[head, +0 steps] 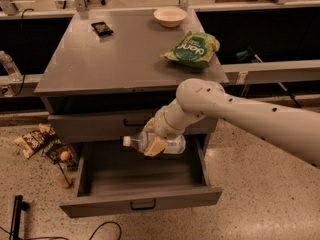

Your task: Place blue plastic bottle into middle drawer

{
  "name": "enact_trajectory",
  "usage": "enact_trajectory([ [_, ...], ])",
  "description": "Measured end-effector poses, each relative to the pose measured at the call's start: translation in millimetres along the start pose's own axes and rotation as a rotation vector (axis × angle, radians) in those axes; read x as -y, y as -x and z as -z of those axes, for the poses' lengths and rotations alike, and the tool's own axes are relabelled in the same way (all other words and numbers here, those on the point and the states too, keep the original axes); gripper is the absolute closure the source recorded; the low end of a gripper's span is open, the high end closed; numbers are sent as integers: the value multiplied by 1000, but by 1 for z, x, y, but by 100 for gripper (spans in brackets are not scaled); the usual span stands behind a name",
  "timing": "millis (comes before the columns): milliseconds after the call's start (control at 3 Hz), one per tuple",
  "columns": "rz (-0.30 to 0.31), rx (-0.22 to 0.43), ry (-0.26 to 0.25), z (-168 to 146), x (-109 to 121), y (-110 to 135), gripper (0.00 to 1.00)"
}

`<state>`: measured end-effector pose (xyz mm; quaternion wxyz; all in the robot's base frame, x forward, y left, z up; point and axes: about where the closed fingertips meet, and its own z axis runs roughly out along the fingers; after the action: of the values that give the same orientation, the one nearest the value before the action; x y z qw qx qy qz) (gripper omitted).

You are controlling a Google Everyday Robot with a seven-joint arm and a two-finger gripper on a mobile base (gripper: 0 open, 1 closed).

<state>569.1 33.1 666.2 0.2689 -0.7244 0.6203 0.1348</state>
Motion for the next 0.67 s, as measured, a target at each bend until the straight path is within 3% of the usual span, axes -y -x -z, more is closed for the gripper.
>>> enact_trajectory([
  [667,-39,40,28,-53,-20,-31,100],
])
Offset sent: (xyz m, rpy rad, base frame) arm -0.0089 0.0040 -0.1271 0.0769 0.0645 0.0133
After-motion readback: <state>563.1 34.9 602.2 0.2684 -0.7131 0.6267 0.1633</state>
